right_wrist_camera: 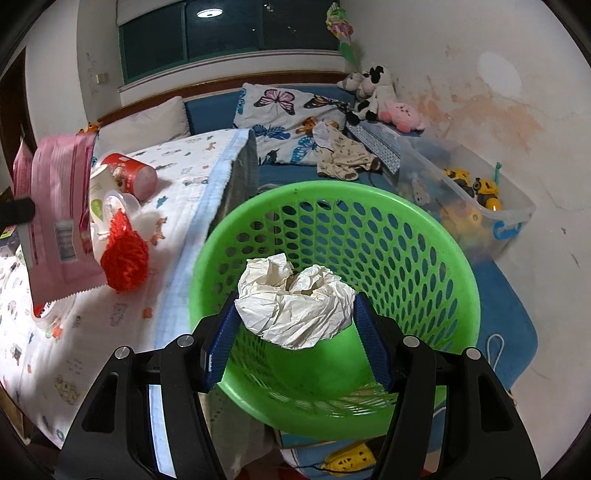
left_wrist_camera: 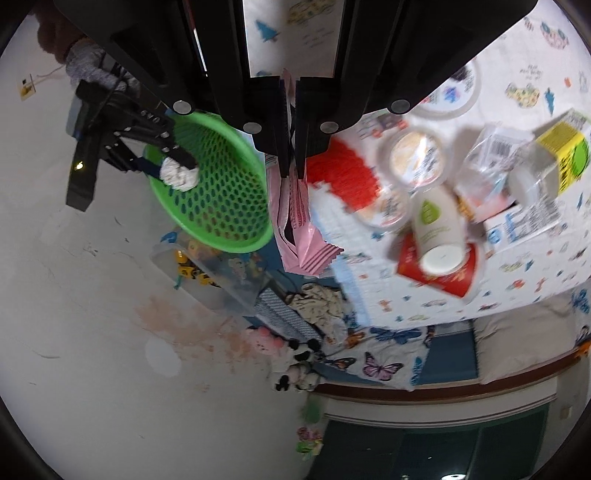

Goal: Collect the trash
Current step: 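Drop the paper ball into the green basket while the left gripper grasps the pink wrapper, then drop the pink wrapper into the green basket with the left gripper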

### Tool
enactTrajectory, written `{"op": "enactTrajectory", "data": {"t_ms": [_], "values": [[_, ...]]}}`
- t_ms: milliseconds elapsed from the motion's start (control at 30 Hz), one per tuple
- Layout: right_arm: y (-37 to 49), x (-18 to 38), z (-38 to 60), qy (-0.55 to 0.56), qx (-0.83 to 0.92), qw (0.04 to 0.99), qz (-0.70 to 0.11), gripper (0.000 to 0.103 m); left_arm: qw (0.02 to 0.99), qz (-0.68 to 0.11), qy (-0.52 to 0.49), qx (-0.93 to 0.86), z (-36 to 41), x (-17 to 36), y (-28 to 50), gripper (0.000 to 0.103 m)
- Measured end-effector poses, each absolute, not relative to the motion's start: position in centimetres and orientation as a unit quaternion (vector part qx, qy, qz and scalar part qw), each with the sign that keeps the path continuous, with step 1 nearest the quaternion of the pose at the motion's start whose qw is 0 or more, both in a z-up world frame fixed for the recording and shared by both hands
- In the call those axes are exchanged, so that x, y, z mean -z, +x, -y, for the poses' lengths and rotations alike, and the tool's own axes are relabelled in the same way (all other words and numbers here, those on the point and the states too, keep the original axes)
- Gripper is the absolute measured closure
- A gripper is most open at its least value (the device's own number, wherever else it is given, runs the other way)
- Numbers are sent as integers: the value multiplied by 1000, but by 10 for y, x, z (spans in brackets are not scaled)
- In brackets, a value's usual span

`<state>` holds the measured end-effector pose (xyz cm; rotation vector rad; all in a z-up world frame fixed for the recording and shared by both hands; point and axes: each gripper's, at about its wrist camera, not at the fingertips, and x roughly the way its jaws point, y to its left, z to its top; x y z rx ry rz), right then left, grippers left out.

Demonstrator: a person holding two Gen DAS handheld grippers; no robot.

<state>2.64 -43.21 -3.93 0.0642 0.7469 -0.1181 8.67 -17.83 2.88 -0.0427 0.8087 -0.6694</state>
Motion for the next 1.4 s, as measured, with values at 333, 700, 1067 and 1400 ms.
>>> {"op": "enactTrajectory", "data": {"t_ms": [333, 700, 1067, 1400], "values": [[24, 40, 449, 39, 73, 928, -362, 34, 845, -391, 2, 365, 249, -26, 105, 99], [4, 41, 465, 61, 91, 928, -356, 31, 821, -417, 29, 388, 312, -1, 115, 99], [-10, 39, 456, 72, 82, 931, -349, 31, 820, -435, 26, 372, 295, 13, 113, 63], [-14, 22, 419, 61, 48, 940, -332, 29, 863, -409, 22, 297, 214, 2, 100, 50]]}}
